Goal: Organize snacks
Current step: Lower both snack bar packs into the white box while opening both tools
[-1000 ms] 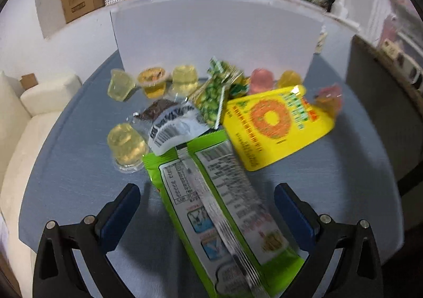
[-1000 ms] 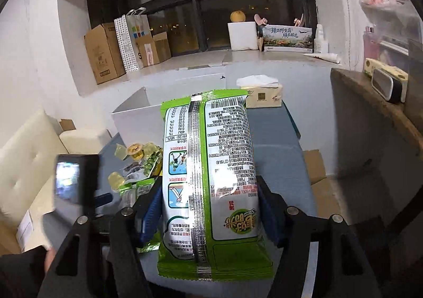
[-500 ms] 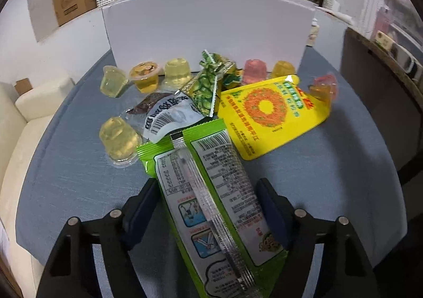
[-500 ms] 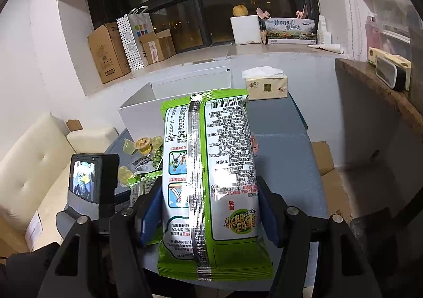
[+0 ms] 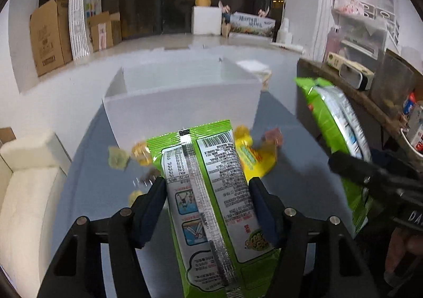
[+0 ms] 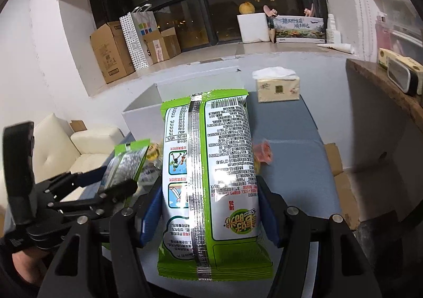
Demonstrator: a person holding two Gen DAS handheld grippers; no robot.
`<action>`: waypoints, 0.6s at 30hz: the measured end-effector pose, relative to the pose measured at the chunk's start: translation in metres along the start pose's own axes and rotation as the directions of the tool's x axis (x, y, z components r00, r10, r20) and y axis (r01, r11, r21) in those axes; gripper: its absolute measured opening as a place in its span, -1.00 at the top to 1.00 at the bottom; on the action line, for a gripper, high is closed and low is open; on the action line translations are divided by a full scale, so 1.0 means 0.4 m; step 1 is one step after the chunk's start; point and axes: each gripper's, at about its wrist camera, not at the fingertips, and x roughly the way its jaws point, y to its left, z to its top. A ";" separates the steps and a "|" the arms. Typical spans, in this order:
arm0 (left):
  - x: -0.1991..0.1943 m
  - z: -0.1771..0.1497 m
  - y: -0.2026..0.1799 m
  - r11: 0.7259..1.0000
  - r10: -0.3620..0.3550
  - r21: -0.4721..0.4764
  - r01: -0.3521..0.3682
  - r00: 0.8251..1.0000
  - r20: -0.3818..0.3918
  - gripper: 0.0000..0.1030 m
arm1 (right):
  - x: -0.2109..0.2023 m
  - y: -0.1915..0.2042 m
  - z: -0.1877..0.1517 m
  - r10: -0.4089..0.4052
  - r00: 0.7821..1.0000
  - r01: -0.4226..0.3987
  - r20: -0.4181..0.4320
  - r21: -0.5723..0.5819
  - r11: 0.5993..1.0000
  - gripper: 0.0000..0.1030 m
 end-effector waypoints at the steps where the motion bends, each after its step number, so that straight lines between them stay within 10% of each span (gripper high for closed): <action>1: -0.003 0.016 0.009 1.000 -0.002 0.005 0.002 1.000 0.007 -0.33 | 0.006 0.004 0.012 0.001 1.000 -0.001 0.005 -0.003 1.000 -0.34; 18: 0.235 0.456 0.218 0.999 -0.004 0.032 0.003 0.999 0.036 -0.33 | 0.368 0.011 0.442 0.054 0.998 -0.055 0.010 0.052 0.997 -0.34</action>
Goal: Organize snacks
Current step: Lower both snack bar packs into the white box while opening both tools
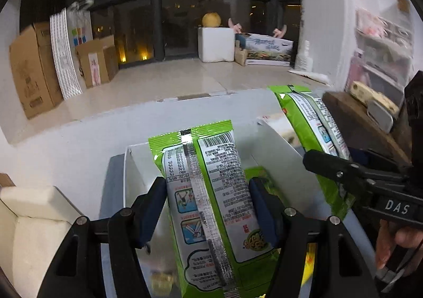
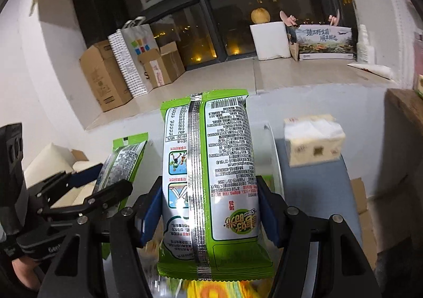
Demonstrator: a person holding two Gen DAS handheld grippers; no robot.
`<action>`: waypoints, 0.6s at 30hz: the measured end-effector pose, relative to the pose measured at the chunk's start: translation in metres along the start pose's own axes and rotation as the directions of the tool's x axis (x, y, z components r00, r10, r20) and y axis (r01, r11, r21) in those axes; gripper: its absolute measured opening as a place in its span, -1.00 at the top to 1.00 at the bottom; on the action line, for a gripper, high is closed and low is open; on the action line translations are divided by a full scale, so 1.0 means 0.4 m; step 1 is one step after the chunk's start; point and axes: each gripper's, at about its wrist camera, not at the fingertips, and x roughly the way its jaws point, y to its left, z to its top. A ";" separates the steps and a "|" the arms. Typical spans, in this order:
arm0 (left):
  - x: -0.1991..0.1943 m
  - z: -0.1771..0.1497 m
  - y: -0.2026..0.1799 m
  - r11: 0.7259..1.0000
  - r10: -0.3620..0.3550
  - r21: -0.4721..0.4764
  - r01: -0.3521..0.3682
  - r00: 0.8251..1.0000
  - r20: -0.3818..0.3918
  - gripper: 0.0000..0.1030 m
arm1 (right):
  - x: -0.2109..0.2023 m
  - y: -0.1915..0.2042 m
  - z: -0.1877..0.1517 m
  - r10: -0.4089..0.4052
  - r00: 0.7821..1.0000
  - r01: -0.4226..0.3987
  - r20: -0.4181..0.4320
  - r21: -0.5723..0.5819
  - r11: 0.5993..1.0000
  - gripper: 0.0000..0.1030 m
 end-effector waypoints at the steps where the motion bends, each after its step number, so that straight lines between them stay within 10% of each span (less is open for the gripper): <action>1: 0.024 0.013 0.011 1.000 0.008 -0.008 -0.008 1.000 -0.006 -0.33 | 0.024 -0.001 0.013 0.001 1.000 -0.001 -0.011 0.005 1.000 -0.34; 6: 0.127 0.039 0.045 1.000 0.028 -0.007 -0.028 0.998 -0.057 -0.39 | 0.134 -0.010 0.051 -0.036 0.997 0.035 -0.061 -0.018 0.999 -0.34; 10: 0.172 0.029 0.068 0.996 0.086 -0.020 -0.088 0.992 -0.094 -1.00 | 0.176 -0.027 0.056 -0.033 0.994 0.035 -0.102 0.013 0.999 -0.78; 18: 0.158 -0.007 0.098 0.992 0.086 -0.085 -0.096 0.990 -0.114 -1.00 | 0.139 -0.065 0.029 -0.053 0.997 0.056 -0.059 0.046 0.997 -1.00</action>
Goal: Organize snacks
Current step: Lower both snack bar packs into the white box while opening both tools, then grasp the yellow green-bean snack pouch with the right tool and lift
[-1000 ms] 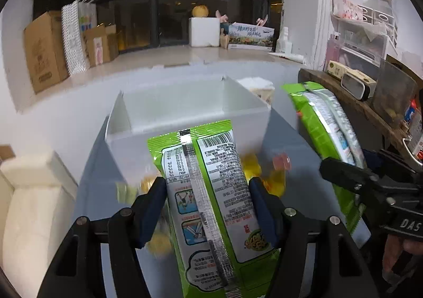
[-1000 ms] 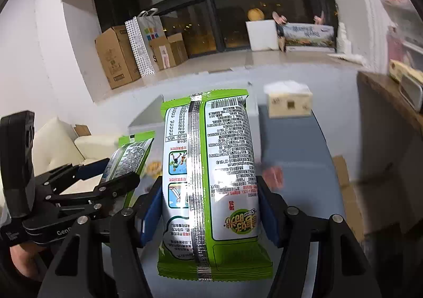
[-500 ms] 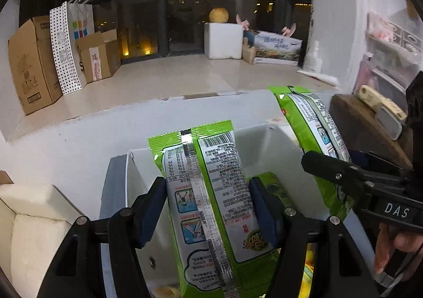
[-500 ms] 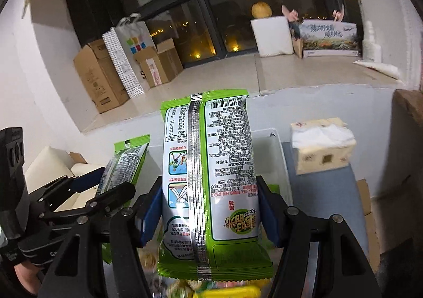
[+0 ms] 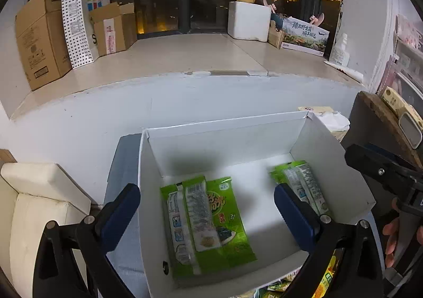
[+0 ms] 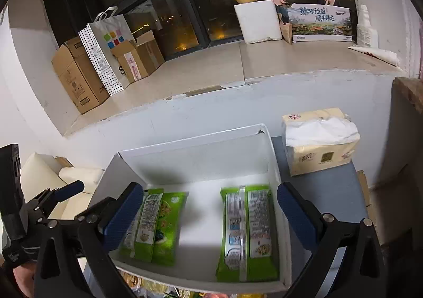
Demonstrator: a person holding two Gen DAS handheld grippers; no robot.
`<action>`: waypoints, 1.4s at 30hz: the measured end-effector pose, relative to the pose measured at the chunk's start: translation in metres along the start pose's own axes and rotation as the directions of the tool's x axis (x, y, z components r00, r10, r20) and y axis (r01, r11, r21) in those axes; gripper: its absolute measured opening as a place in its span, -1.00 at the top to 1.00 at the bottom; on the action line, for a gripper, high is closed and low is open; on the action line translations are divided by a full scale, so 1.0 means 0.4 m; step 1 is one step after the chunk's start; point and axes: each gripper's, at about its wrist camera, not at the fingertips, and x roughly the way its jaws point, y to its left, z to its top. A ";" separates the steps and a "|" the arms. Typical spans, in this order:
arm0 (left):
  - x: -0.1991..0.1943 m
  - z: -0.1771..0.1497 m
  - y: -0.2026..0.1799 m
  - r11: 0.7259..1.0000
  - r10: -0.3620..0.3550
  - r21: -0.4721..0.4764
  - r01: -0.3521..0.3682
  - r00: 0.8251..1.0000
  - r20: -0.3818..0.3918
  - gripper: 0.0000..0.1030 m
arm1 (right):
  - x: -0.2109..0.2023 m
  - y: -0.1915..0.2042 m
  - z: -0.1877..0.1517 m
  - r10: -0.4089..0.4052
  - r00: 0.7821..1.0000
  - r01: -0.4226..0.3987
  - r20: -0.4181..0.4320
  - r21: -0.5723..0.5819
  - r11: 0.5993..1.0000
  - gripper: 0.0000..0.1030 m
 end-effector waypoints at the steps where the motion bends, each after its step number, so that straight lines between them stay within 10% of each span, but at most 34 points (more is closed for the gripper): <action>1: -0.011 -0.005 -0.001 1.000 0.009 -0.002 -0.009 1.000 0.006 -1.00 | -0.007 0.003 -0.001 -0.004 1.000 0.004 0.001 -0.008 1.000 -1.00; 8: -0.132 -0.054 -0.041 0.999 -0.030 0.029 0.028 0.997 0.069 -1.00 | -0.130 0.011 -0.049 0.028 0.998 -0.024 0.049 -0.077 0.997 -1.00; 19: -0.314 -0.347 -0.135 0.993 -0.118 0.030 0.116 0.990 0.082 -1.00 | -0.270 -0.005 -0.376 0.019 1.000 -0.020 -0.016 -0.090 0.996 -1.00; 27: -0.318 -0.502 -0.160 0.991 -0.129 0.014 0.129 0.992 -0.009 -1.00 | -0.155 0.073 -0.496 -0.012 0.991 -0.027 -0.137 -0.278 0.960 -1.00; 42: -0.311 -0.504 -0.130 0.994 -0.108 0.003 0.108 0.994 -0.009 -1.00 | 0.057 0.074 -0.483 -0.130 0.963 0.031 -0.236 -0.385 0.922 -1.00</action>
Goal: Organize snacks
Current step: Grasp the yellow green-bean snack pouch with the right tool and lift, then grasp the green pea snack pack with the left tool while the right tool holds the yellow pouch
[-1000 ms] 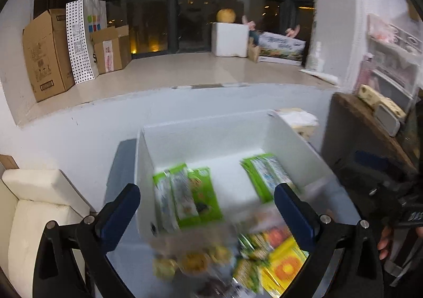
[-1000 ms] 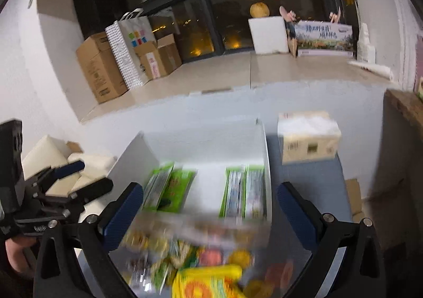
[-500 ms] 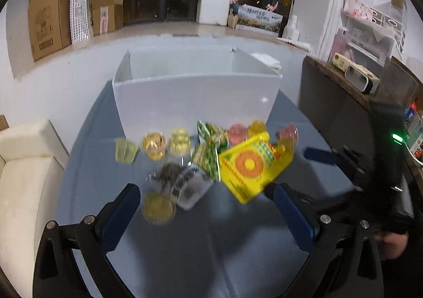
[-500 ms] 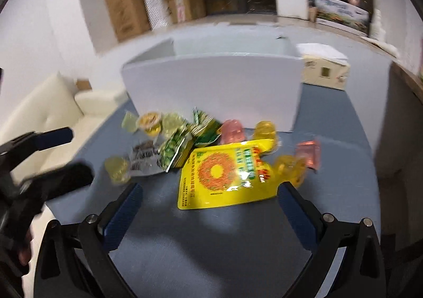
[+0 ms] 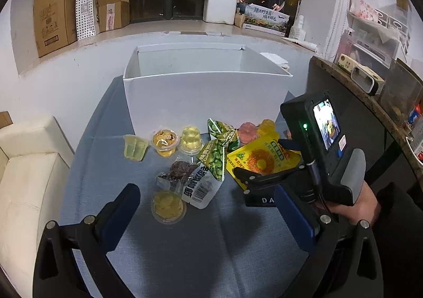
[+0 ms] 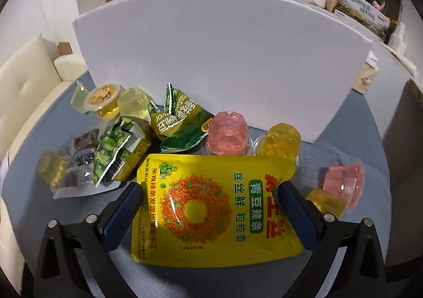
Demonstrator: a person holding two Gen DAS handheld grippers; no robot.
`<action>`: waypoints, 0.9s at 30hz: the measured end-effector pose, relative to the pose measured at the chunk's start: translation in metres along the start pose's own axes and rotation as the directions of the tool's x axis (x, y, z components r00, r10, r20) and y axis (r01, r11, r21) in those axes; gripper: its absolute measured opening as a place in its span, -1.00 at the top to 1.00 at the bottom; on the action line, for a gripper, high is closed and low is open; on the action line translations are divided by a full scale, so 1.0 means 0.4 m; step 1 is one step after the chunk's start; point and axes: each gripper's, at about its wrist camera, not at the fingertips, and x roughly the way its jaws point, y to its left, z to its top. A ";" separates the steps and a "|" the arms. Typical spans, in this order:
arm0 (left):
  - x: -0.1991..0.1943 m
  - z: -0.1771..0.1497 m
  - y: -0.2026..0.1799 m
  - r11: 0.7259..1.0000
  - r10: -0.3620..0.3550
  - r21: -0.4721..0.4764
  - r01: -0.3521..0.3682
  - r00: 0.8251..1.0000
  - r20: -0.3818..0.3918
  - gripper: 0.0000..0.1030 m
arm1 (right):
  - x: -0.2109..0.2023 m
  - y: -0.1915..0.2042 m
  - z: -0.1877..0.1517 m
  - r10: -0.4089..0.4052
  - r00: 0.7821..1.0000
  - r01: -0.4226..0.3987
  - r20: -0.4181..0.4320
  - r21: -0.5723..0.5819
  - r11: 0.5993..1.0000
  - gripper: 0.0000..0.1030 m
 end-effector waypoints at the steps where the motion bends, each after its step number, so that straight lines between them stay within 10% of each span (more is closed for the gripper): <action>1: 0.002 -0.001 0.000 1.000 0.000 0.000 0.000 1.000 -0.001 -1.00 | 0.002 0.006 -0.005 -0.001 1.000 0.001 -0.005 -0.009 1.000 -1.00; 14: 0.020 -0.010 0.014 1.000 0.005 -0.027 -0.006 1.000 -0.015 -1.00 | -0.032 0.011 -0.006 -0.004 1.000 0.003 0.017 0.005 1.000 -0.44; 27: 0.058 -0.031 0.063 0.998 0.049 -0.028 -0.050 0.998 -0.047 -1.00 | -0.191 -0.020 -0.063 0.020 0.994 -0.025 0.107 0.047 0.999 -0.40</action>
